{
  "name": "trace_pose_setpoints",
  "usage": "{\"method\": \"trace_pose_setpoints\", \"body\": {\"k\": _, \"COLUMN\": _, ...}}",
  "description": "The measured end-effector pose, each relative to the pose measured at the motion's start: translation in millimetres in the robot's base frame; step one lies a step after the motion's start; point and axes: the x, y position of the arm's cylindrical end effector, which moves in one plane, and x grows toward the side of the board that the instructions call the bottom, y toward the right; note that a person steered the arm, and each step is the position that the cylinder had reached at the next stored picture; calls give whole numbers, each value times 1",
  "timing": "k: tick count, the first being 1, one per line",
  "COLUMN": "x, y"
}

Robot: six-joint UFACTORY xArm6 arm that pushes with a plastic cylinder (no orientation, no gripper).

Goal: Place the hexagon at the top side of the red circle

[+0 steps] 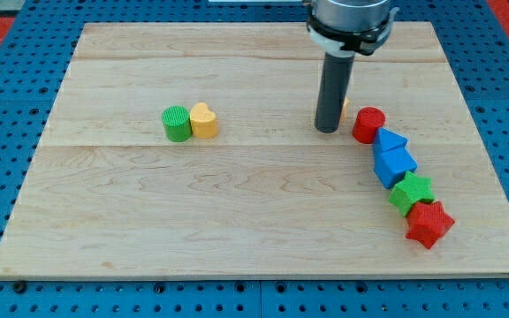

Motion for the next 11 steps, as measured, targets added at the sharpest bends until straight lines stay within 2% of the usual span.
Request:
{"method": "trace_pose_setpoints", "body": {"k": 2, "x": -8, "y": -24}}
{"method": "trace_pose_setpoints", "body": {"k": 6, "x": -17, "y": -23}}
{"method": "trace_pose_setpoints", "body": {"k": 9, "x": -29, "y": 27}}
{"method": "trace_pose_setpoints", "body": {"k": 11, "x": -10, "y": 19}}
